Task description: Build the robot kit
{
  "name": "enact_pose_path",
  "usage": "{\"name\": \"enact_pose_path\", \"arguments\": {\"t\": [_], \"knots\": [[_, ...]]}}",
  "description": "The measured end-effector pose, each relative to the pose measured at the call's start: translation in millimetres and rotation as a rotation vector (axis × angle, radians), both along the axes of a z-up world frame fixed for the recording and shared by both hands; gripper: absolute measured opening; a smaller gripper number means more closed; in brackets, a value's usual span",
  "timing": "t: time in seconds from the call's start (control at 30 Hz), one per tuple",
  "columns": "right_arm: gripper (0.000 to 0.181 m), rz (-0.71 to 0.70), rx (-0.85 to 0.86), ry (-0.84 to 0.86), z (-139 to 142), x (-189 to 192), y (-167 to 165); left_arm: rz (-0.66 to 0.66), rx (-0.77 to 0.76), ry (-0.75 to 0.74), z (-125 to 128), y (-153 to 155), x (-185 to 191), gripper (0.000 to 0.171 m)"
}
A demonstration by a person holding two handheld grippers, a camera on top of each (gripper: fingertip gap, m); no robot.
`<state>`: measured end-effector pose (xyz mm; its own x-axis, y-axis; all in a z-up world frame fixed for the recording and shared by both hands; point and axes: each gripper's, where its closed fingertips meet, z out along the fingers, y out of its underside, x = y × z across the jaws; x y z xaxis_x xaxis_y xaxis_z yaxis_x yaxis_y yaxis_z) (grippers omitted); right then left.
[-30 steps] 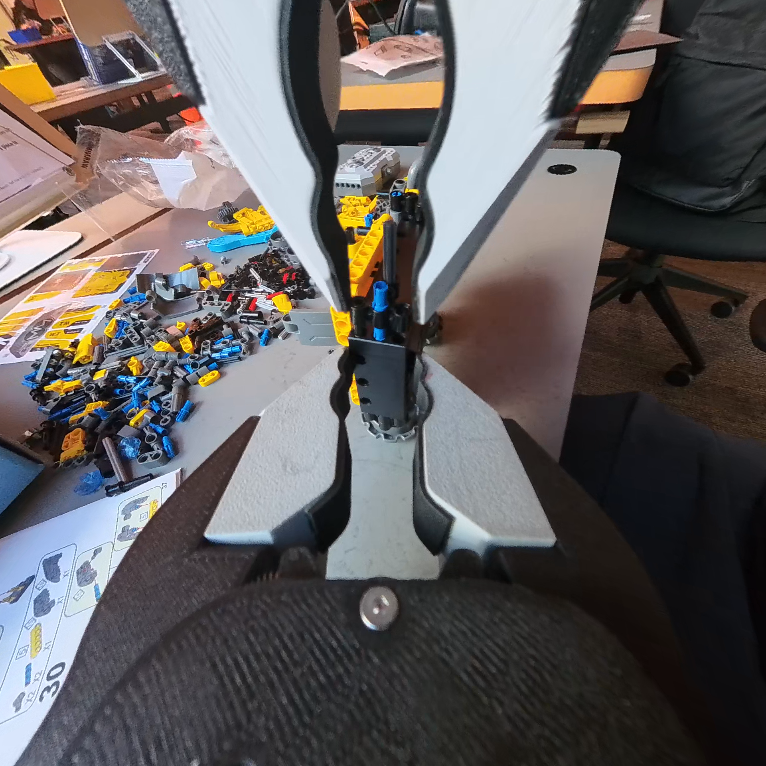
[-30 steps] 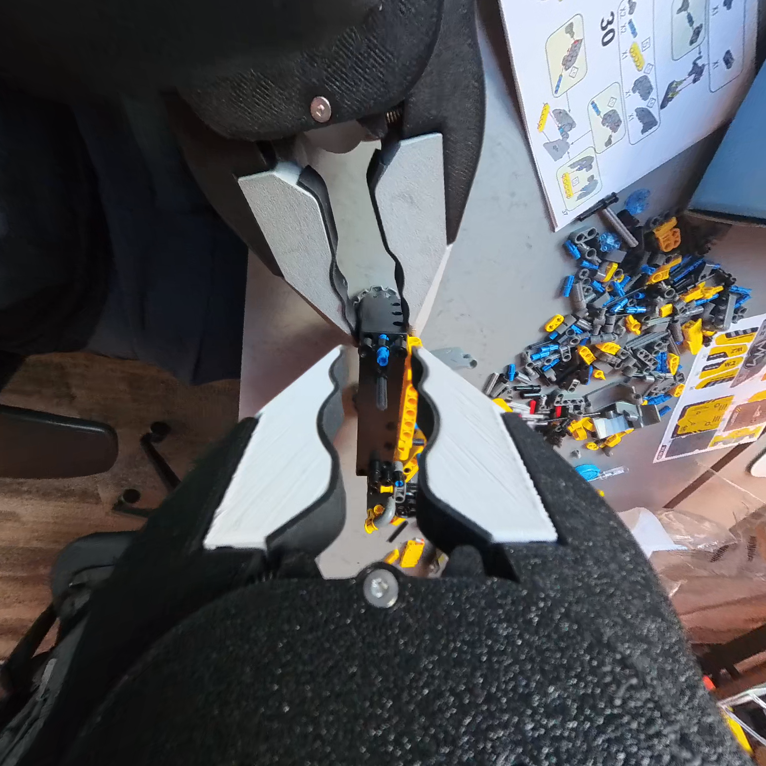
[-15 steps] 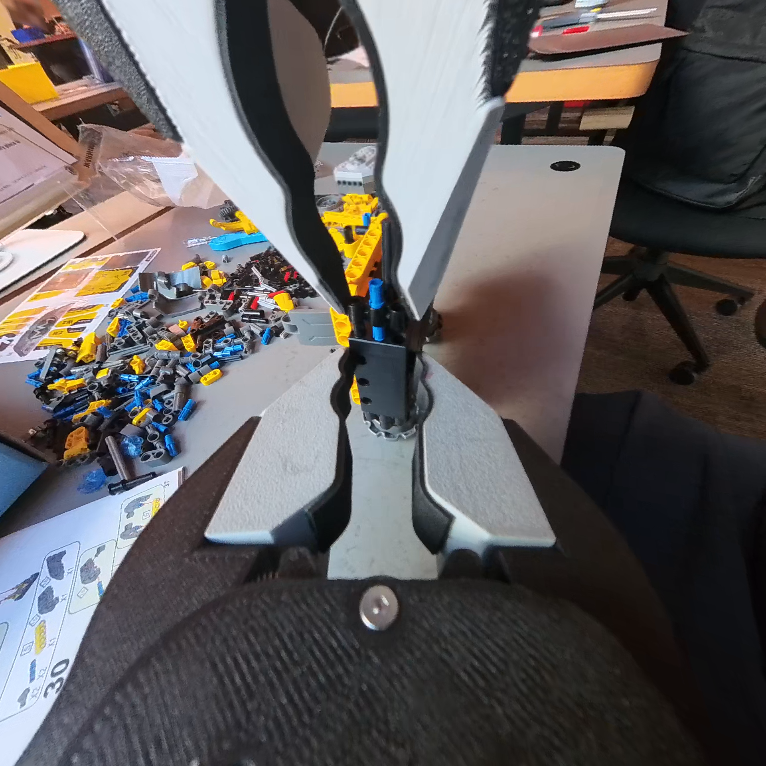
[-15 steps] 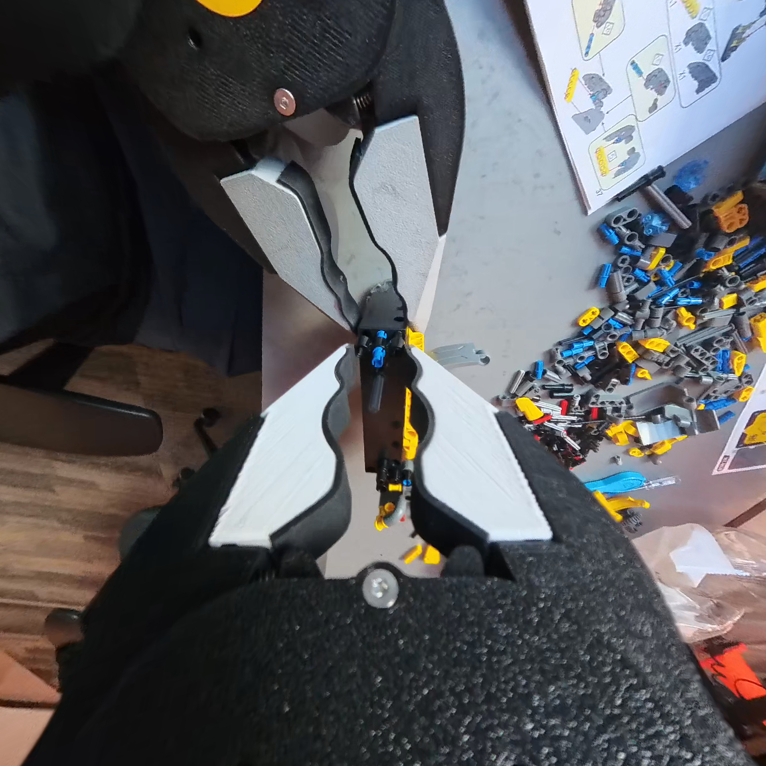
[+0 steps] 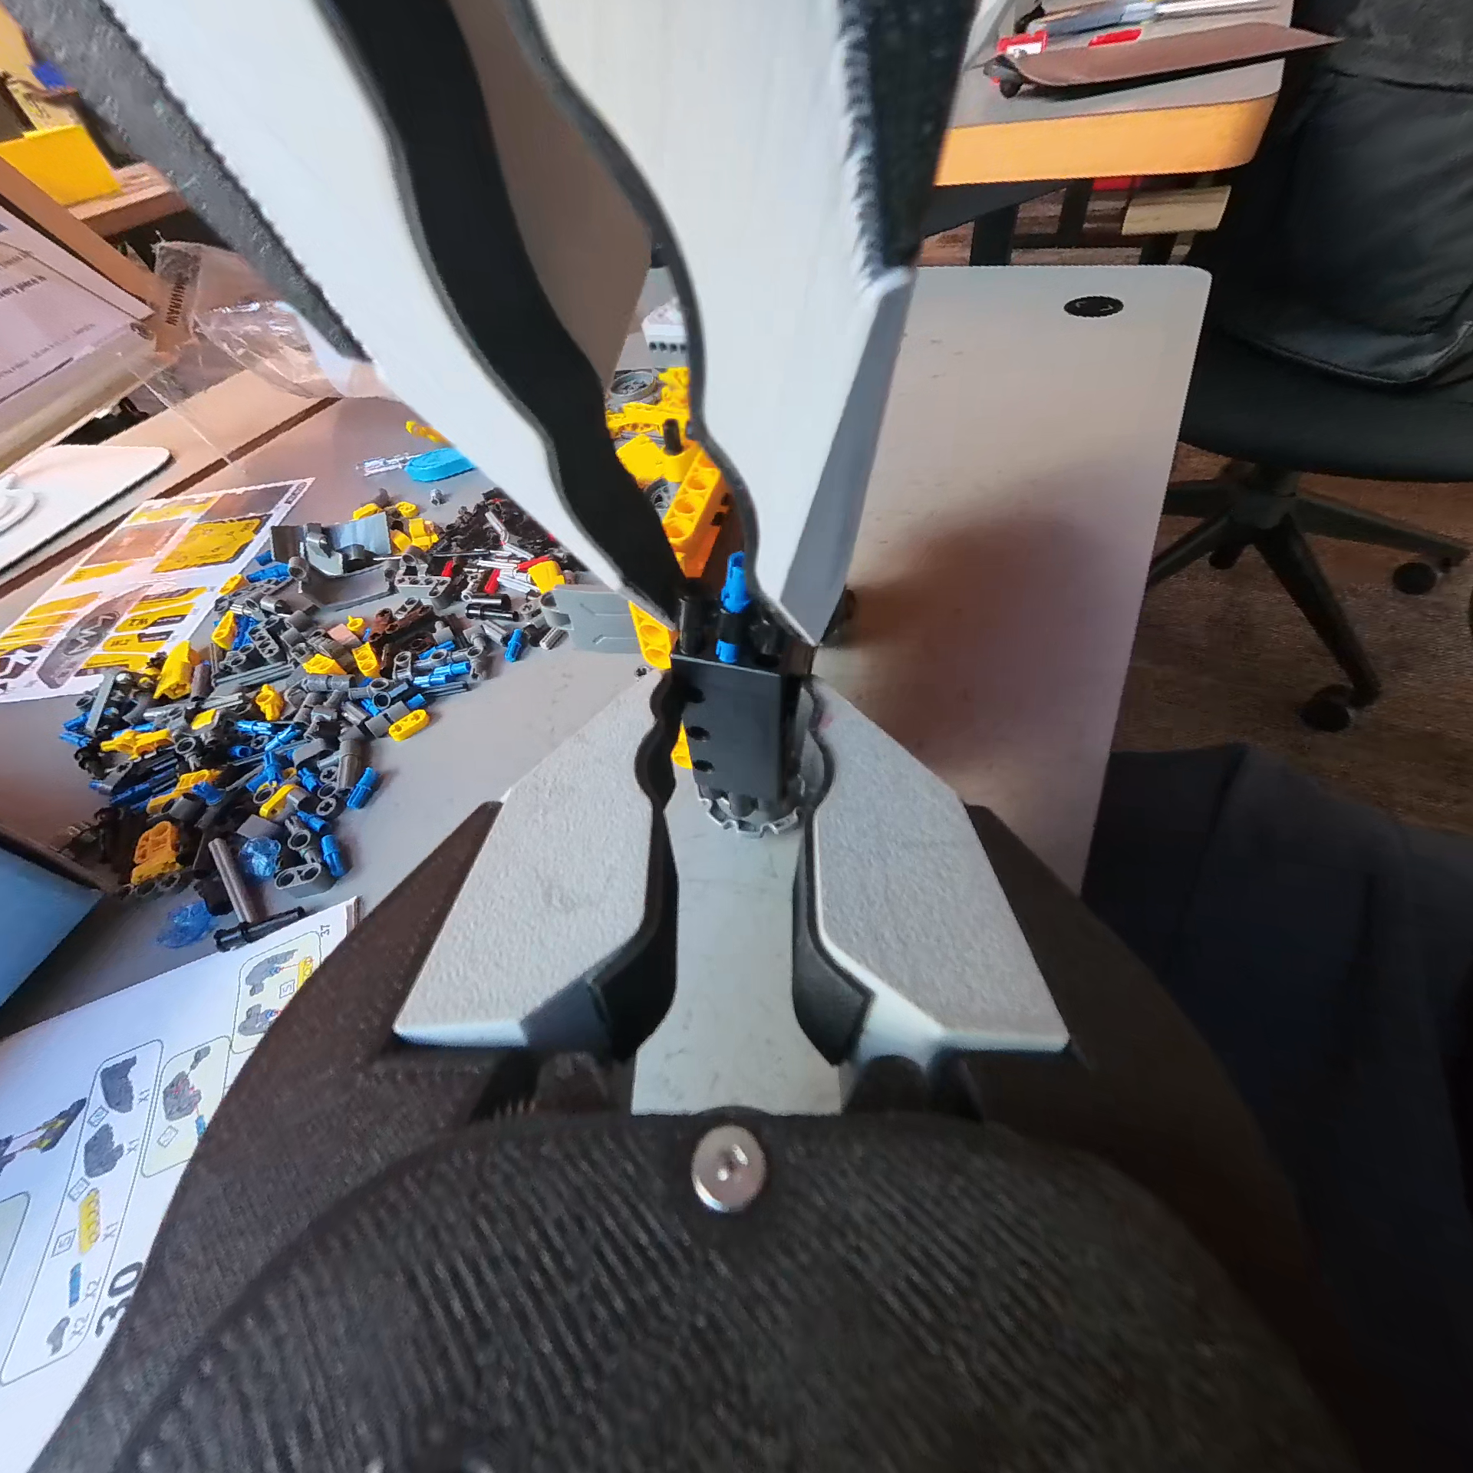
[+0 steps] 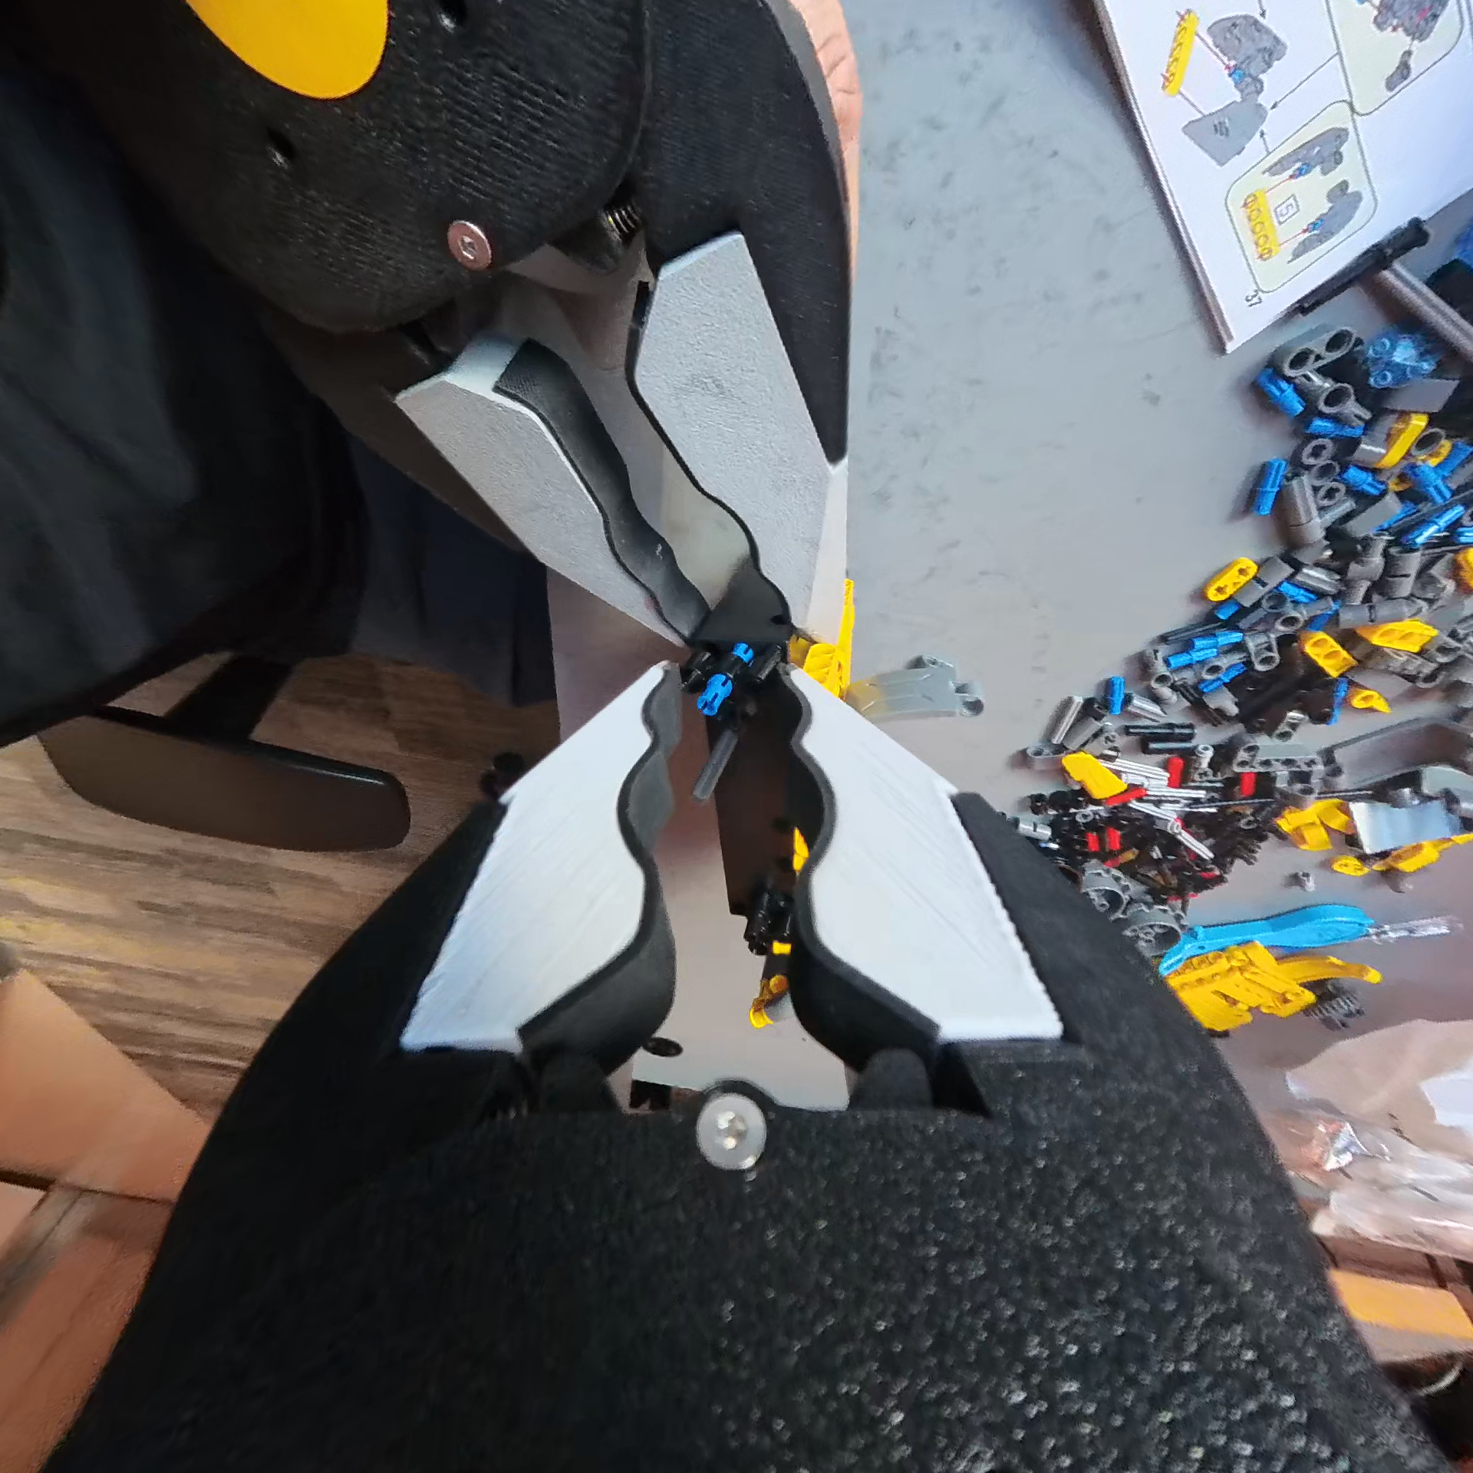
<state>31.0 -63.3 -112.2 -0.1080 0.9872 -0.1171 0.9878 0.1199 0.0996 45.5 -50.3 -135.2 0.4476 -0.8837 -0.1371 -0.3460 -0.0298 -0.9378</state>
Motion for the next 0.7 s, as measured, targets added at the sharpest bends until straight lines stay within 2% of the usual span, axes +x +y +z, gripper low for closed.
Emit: {"name": "enact_pose_path", "arguments": {"t": [0.2, 0.43, 0.53, 0.63, 0.7], "knots": [[0.024, 0.062, 0.092, 0.054, 2, 1, 0, -0.026, -0.002, -0.015, 2, -2, 3, 0.024], [0.02, 0.004, 0.073, 0.201, 22, -4, 4, -0.027, -0.008, -0.018, 2, -2, 3, 0.025], [0.019, -0.018, 0.041, 0.208, 26, -5, 3, -0.024, -0.014, -0.021, 2, -1, 3, 0.024], [0.021, 0.051, 0.081, 0.166, 21, -1, 1, -0.022, -0.026, -0.026, 2, 0, 2, 0.025], [0.011, 0.104, 0.138, 0.149, 18, 0, 4, -0.022, -0.025, -0.024, 2, 0, 2, 0.025]]}}
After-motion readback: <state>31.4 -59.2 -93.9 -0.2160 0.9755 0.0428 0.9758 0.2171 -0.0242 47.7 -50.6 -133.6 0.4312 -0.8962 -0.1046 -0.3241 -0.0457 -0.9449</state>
